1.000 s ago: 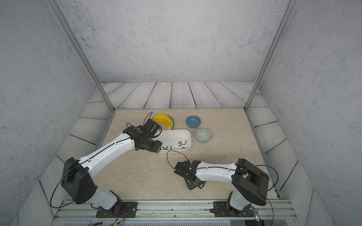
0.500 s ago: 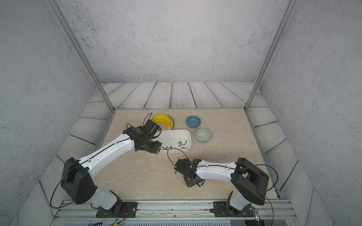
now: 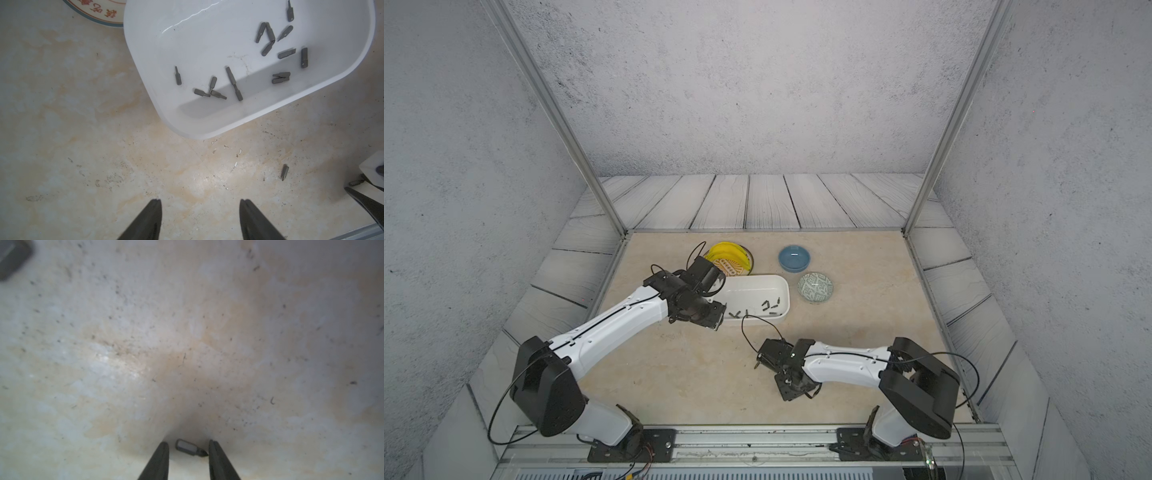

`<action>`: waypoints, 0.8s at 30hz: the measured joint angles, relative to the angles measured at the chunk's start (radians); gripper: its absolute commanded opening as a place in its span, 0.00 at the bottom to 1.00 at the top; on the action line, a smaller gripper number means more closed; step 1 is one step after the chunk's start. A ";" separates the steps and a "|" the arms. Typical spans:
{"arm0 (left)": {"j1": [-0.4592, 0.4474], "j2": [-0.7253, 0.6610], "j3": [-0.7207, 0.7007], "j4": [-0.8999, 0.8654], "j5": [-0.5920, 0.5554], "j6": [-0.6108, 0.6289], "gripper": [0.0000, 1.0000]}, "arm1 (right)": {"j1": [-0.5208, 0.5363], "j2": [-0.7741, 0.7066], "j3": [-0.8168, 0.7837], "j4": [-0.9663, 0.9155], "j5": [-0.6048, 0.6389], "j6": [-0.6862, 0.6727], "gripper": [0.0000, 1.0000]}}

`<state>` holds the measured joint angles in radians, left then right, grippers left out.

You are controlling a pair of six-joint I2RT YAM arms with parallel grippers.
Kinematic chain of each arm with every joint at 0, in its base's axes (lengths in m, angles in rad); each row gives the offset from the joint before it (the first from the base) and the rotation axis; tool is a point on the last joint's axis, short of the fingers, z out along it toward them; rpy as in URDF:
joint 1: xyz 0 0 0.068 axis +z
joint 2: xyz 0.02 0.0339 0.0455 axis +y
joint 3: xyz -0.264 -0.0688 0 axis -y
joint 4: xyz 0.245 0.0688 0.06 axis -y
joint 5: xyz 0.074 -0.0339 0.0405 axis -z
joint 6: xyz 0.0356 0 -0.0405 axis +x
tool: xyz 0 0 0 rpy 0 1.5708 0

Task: Put the bit on the desktop into the storage box
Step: Pick up the screwdriver bit from the center of the board.

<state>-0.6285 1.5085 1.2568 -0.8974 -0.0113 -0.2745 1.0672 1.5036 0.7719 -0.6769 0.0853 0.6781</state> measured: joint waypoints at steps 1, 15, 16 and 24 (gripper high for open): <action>0.000 0.000 0.000 0.000 0.000 0.000 0.65 | -0.001 0.000 -0.001 0.002 -0.003 0.000 0.36; 0.000 -0.012 -0.024 0.005 0.003 -0.006 0.65 | -0.002 0.008 0.004 0.012 -0.023 -0.006 0.21; 0.000 -0.023 -0.036 0.006 0.004 -0.008 0.65 | -0.002 0.013 0.009 0.008 -0.022 -0.008 0.21; 0.000 -0.150 -0.128 -0.006 0.027 -0.029 0.65 | -0.002 0.063 0.059 -0.041 -0.019 -0.037 0.18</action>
<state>-0.6285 1.3586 1.1286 -0.9031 0.0158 -0.3035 1.0657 1.5669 0.8310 -0.7181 0.0658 0.6415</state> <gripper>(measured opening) 0.647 0.191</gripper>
